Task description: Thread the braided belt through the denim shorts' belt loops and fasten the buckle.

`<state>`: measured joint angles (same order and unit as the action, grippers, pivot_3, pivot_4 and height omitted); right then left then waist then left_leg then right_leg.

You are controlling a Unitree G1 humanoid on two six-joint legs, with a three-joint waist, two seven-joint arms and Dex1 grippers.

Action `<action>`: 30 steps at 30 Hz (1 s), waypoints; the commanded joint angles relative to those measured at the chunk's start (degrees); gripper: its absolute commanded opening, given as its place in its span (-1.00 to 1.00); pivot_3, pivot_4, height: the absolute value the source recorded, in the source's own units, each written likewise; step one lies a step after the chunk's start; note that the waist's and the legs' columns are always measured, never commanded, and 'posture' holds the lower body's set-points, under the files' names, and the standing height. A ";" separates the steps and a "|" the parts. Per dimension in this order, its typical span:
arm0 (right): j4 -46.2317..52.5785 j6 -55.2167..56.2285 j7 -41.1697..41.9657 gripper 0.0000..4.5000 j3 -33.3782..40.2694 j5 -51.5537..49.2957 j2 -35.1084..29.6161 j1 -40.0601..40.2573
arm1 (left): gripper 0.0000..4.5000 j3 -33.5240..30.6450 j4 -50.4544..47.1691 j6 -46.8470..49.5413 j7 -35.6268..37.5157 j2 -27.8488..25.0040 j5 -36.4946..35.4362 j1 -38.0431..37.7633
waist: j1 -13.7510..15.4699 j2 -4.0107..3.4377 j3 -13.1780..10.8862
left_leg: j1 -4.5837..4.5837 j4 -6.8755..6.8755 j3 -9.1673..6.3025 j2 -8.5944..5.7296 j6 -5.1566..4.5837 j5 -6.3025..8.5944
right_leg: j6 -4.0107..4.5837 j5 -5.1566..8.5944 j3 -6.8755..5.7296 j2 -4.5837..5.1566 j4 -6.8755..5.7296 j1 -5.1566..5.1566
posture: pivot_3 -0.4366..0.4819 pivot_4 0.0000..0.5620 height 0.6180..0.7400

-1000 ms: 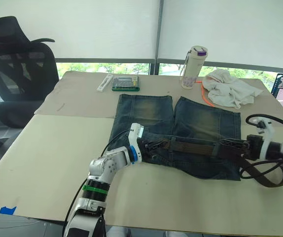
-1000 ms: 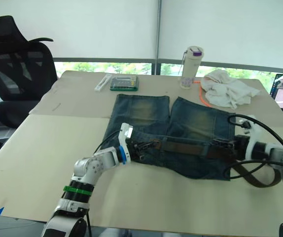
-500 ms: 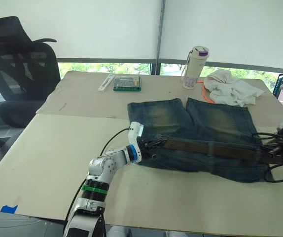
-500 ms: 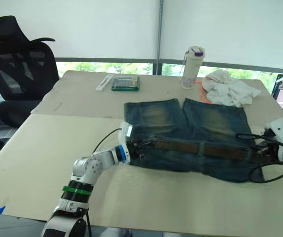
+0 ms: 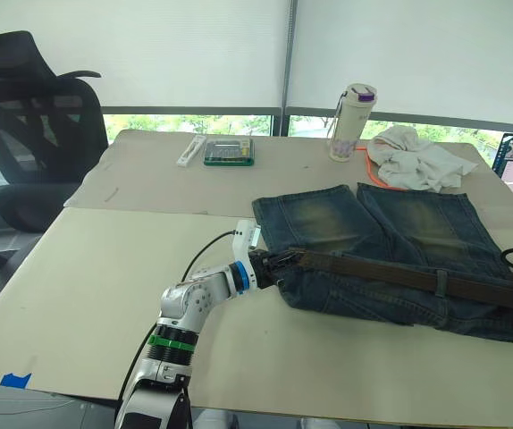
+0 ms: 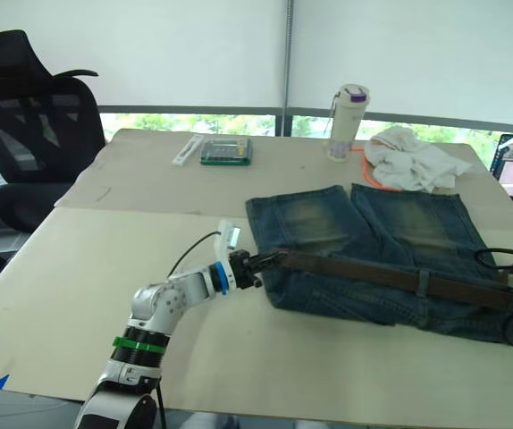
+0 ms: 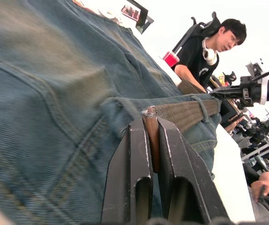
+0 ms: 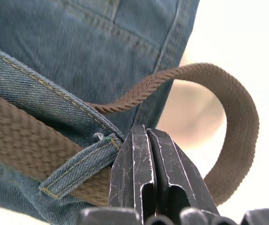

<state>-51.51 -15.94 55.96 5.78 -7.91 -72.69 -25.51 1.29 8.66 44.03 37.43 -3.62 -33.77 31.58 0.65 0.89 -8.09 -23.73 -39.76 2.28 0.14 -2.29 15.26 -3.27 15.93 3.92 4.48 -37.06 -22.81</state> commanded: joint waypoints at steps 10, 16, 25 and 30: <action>16.31 -10.26 -1.79 0.36 23.31 -22.41 11.73 -6.98 | -1.00 -2.12 -2.09 -0.11 0.46 0.35 -2.24 1.53 | -0.55 0.00 -0.03 | 0.44 0.10 -0.05 0.11 -0.01 0.02 | -0.02 0.00 -0.04 -0.06 0.19 0.53 | -0.05 -0.47 1.00; 52.90 -39.22 -3.02 0.99 30.53 -51.01 23.98 12.11 | -1.00 -7.19 -4.05 6.30 -1.35 3.06 -10.83 2.28 | 0.19 -0.01 -0.02 | 0.20 0.06 -0.20 0.33 -0.07 0.05 | -0.04 -0.02 -0.18 -0.05 -0.03 0.49 | -0.05 -0.47 1.00; 73.40 -40.60 -24.54 0.99 18.13 -61.57 48.67 24.74 | -1.00 -8.65 -6.96 14.95 -1.89 2.75 -19.17 2.09 | -0.37 0.02 -0.03 | 0.27 0.02 -0.29 0.21 -0.04 0.04 | -0.06 -0.03 -0.14 -0.04 0.02 0.43 | -0.05 -0.47 1.00; 73.23 -33.48 -31.20 0.99 16.74 -59.87 57.60 22.76 | -1.00 -7.78 -7.19 15.06 -2.66 2.24 -18.91 2.02 | -0.65 0.01 -0.02 | 0.30 0.04 -0.29 0.17 0.00 0.01 | -0.06 -0.03 -0.15 -0.06 -0.01 0.39 | -0.05 -0.47 1.00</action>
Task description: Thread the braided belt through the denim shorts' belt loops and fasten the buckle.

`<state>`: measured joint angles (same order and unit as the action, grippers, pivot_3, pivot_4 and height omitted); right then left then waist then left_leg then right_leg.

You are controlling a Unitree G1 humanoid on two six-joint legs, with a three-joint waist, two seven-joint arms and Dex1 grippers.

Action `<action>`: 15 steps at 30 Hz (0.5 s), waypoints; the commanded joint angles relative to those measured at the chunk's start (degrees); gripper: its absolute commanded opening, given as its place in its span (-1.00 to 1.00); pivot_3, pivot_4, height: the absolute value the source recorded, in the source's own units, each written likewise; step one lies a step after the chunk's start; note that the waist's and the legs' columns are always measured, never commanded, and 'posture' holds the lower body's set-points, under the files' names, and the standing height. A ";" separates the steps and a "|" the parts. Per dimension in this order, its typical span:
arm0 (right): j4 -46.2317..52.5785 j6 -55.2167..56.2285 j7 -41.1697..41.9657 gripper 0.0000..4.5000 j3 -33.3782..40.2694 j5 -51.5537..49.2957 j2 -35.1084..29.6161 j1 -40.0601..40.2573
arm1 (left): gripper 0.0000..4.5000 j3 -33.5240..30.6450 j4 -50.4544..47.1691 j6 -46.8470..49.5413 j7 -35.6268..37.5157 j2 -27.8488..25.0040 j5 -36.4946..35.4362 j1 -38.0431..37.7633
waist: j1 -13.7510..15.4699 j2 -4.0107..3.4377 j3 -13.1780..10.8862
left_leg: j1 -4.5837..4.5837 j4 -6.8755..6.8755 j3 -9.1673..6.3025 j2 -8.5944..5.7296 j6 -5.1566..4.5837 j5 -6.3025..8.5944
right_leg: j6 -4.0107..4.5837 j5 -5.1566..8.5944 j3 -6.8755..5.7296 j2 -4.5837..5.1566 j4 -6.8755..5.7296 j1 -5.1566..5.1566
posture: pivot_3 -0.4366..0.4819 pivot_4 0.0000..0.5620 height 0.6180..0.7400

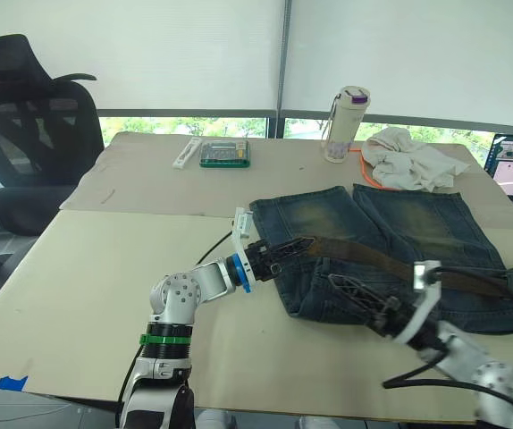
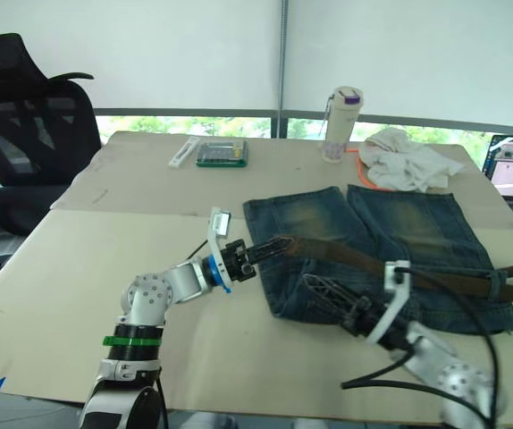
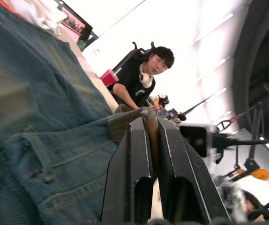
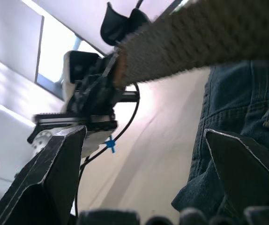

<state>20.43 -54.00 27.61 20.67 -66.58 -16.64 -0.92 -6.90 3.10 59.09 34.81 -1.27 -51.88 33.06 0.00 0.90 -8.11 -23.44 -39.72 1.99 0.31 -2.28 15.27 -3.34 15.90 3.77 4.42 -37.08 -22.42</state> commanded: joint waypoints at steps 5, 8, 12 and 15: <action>1.72 9.11 -4.60 0.88 2.25 -2.76 3.84 -3.29 | -1.00 0.98 -1.09 -0.43 0.13 -0.44 -0.53 0.57 | -0.10 0.00 0.00 | 0.01 0.01 0.00 -0.07 0.00 0.00 | 0.00 0.00 -0.01 0.01 0.01 0.00 | -0.05 -0.47 1.00; 2.18 10.43 -4.89 0.48 2.77 -4.71 4.33 -3.38 | -1.00 1.23 -0.92 -0.71 0.09 -0.37 -0.38 0.54 | -0.19 0.00 0.00 | 0.03 0.02 0.00 -0.04 0.00 -0.01 | 0.00 0.00 -0.01 0.00 0.00 0.00 | -0.05 -0.47 1.00; 2.87 10.20 -4.74 -0.12 1.85 -5.01 2.80 -2.20 | -1.00 1.56 -0.80 -1.13 0.03 -0.30 -0.20 0.48 | -0.25 0.00 0.00 | 0.01 0.02 0.00 -0.05 0.00 0.00 | 0.00 0.00 -0.01 0.01 0.02 0.01 | -0.05 -0.47 1.00; 3.01 10.18 -5.35 -0.58 1.88 -6.88 2.50 -2.11 | -1.00 1.66 -0.68 -1.38 0.04 -0.27 -0.19 0.52 | -0.46 0.00 0.00 | 0.01 0.02 -0.01 -0.04 0.00 0.00 | 0.00 0.00 -0.01 0.00 0.03 0.01 | -0.05 -0.47 1.00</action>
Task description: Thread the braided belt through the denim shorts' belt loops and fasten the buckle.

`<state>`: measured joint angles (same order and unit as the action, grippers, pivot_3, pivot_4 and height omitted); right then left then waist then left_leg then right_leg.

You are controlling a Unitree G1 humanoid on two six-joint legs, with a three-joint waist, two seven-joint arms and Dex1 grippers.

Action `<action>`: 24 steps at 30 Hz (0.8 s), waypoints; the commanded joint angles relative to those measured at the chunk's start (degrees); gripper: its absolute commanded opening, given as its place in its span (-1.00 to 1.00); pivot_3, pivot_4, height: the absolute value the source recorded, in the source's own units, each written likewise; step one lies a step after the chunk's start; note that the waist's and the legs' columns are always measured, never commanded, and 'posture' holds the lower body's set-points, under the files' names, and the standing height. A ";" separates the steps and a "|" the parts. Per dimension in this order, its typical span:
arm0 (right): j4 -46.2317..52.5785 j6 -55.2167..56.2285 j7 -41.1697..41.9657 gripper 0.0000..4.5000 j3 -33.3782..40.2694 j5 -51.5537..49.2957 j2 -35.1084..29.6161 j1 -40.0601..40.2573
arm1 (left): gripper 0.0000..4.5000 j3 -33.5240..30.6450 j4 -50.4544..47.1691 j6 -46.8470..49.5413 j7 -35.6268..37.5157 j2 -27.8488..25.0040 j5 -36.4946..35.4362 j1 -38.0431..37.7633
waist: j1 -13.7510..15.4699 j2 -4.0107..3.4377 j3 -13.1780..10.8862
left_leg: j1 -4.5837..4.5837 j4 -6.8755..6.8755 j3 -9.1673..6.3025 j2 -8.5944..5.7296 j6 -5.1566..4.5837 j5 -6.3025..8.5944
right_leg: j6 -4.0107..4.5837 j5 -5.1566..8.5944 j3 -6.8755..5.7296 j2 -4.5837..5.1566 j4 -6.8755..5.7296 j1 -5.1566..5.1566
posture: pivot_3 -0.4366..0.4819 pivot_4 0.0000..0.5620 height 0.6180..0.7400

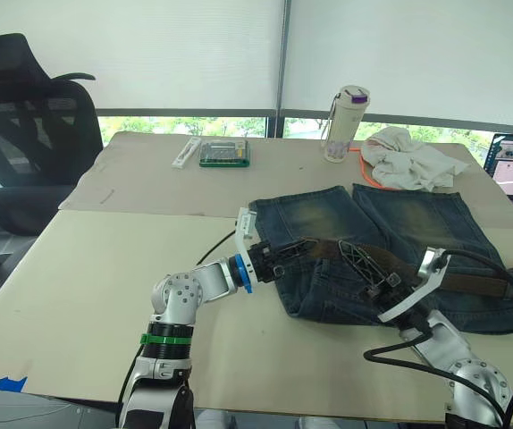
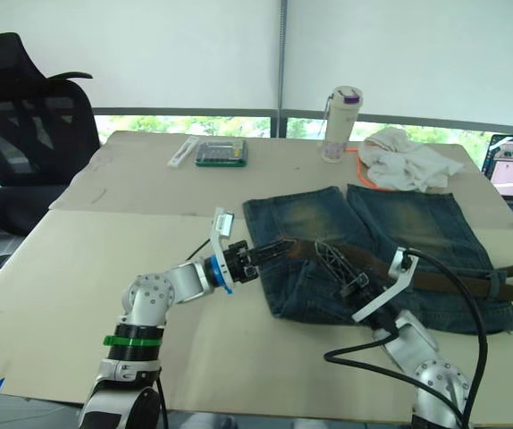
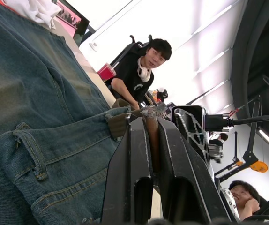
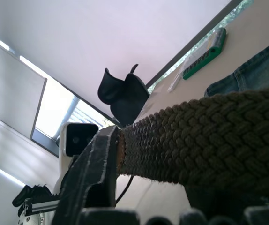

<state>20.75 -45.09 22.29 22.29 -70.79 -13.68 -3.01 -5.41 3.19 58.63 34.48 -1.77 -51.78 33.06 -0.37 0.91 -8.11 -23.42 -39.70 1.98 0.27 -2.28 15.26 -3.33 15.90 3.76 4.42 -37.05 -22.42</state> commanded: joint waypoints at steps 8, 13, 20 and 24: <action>1.99 2.31 -2.36 -1.00 0.03 -0.95 -0.77 -0.43 | -0.65 2.01 -0.36 -3.63 1.04 -1.19 2.82 0.28 | -0.24 0.00 0.00 | 0.00 0.01 0.00 0.00 0.00 0.00 | 0.00 0.00 0.00 0.00 0.02 0.00 | -0.05 -0.47 1.00; -4.09 3.13 -5.47 -1.00 -0.03 8.67 -5.59 0.29 | -0.02 10.43 -0.37 -15.73 2.18 -8.38 17.97 1.25 | -0.27 0.00 0.00 | 0.02 0.02 0.01 -0.06 0.00 0.00 | 0.00 0.00 0.01 0.00 0.04 0.01 | -0.05 -0.47 1.00; -8.79 1.09 -10.95 -1.00 3.92 8.25 -7.39 -1.57 | 0.92 18.73 -1.78 -37.84 16.52 -22.39 32.74 2.44 | -0.05 -0.01 0.00 | 0.01 0.18 0.05 -0.06 0.04 -0.03 | 0.02 0.00 0.05 0.05 0.12 -0.04 | -0.05 -0.47 1.00; -9.35 0.44 -12.73 -1.00 4.99 6.29 -6.87 -2.09 | 0.92 19.38 -2.50 -39.54 20.69 -24.18 33.63 1.93 | 0.19 -0.01 0.00 | 0.01 0.19 0.04 -0.03 -0.02 0.00 | 0.02 0.00 0.02 0.13 0.22 0.03 | -0.05 -0.47 1.00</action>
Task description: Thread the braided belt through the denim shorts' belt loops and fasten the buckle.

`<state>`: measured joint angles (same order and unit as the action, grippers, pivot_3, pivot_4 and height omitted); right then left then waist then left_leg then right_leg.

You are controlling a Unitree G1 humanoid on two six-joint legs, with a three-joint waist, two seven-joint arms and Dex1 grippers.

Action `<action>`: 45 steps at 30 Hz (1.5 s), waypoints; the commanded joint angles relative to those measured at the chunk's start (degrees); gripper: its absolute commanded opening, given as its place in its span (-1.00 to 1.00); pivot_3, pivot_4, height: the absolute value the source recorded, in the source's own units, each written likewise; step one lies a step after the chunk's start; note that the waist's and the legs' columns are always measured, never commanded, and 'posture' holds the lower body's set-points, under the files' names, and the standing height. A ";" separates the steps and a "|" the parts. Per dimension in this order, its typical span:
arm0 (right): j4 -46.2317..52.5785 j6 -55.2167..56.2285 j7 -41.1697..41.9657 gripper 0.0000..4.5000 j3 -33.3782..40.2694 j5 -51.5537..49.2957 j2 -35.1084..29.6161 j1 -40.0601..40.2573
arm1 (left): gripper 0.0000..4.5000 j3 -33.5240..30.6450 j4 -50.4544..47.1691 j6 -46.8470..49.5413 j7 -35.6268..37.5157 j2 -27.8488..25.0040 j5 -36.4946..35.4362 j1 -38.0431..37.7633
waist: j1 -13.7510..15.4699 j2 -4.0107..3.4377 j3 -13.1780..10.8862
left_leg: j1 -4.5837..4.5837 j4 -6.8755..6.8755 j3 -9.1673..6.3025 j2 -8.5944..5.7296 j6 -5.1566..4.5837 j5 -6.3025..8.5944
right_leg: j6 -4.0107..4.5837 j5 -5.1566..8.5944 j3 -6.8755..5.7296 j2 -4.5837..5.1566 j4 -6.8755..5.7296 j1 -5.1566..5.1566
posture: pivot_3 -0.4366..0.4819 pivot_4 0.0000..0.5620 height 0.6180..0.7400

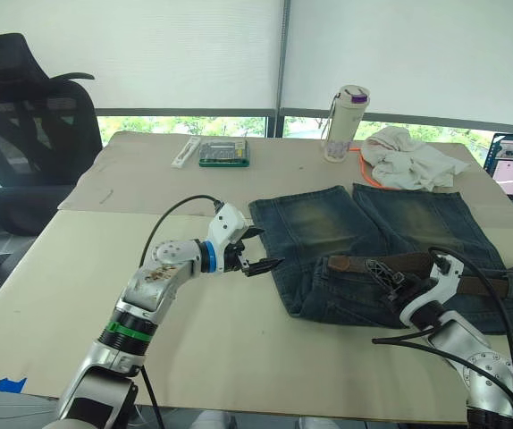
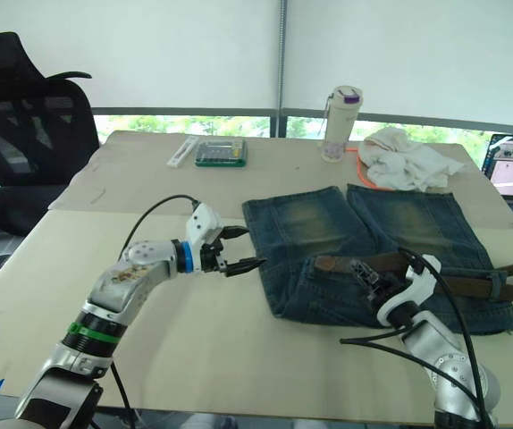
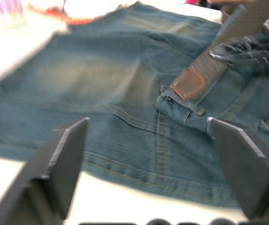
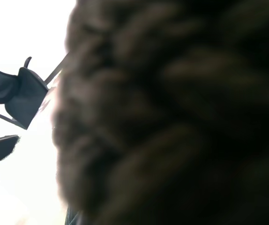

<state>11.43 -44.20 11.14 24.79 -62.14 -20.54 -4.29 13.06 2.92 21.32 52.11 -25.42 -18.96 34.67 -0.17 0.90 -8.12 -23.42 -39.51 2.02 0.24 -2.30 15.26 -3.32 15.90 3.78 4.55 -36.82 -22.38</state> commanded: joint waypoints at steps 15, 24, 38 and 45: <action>0.78 -7.58 -2.90 -1.00 -0.05 -6.20 -2.70 1.17 | 0.92 -1.32 -2.76 -0.24 4.34 1.88 -0.51 -0.03 | -0.06 0.00 0.00 | -0.03 0.00 0.00 0.09 -0.05 -0.02 | 0.00 0.00 -0.03 -0.09 0.00 0.01 | -0.05 -0.47 1.00; 0.11 -7.84 -9.11 -1.00 -2.84 -9.33 5.68 -3.49 | 0.92 -1.27 0.34 -0.66 3.11 3.91 1.04 -0.90 | -1.09 0.02 0.00 | 0.05 0.05 0.01 0.24 -0.04 -0.02 | 0.00 0.00 -0.03 -0.20 -0.04 0.02 | -0.05 -0.47 1.00; -2.10 -8.67 -15.86 -1.00 -12.40 -3.21 18.78 -8.73 | 0.92 -3.65 0.86 1.67 -1.18 6.83 -0.05 -3.39 | -2.50 0.15 0.08 | 0.17 0.27 0.02 0.38 0.00 -0.05 | 0.01 -0.01 -0.01 -0.31 -0.22 -0.07 | -0.05 -0.47 1.00; -3.40 -3.93 -15.17 -1.00 -7.69 -12.49 26.89 -11.15 | 0.92 -11.11 1.47 4.00 -7.01 10.45 -4.54 -2.50 | -2.00 0.22 0.11 | -0.11 0.60 0.08 0.47 0.28 -0.27 | 0.12 -0.07 -0.07 -0.25 -0.35 -0.69 | -0.05 -0.47 1.00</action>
<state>7.37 -49.95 -5.09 16.35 -72.94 5.02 -15.49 4.83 5.32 24.59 46.60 -15.43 -21.19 31.36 -2.17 1.12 -8.00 -23.59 -38.92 2.10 0.71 -2.03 14.98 -3.19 15.82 3.67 4.31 -37.21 -23.09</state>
